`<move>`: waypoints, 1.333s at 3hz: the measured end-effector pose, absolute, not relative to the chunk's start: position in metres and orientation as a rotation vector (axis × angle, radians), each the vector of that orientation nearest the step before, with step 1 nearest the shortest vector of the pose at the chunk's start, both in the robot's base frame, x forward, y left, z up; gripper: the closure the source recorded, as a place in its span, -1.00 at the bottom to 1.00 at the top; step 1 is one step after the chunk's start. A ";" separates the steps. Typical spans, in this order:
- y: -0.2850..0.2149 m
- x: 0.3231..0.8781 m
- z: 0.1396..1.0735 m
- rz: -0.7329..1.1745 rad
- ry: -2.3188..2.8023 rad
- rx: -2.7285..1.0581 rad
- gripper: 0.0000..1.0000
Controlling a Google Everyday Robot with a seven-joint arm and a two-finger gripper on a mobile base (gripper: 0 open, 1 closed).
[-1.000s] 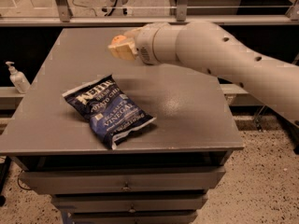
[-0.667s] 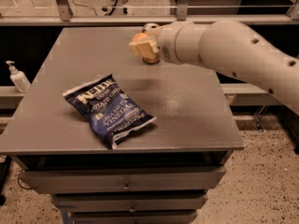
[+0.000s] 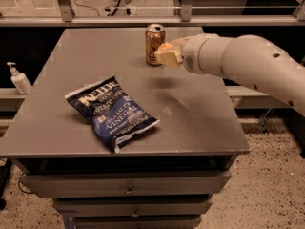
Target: Move orange near orange can
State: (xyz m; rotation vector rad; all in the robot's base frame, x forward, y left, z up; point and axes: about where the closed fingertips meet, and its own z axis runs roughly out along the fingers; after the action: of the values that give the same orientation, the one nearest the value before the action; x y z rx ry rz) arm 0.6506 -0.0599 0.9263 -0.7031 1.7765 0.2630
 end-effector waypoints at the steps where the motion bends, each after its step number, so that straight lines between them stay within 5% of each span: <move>1: -0.068 0.671 0.902 0.289 1.786 -0.700 1.00; 2: -0.073 0.690 0.880 0.314 1.783 -0.710 1.00; 4: -0.069 0.712 0.859 0.377 1.760 -0.739 0.19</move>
Offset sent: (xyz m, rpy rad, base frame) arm 0.0646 -0.0246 -0.0747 0.0389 0.0300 0.0493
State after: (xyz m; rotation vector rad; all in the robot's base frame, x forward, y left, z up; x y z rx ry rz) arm 0.7115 -0.0685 0.8587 -0.7389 1.7595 0.3767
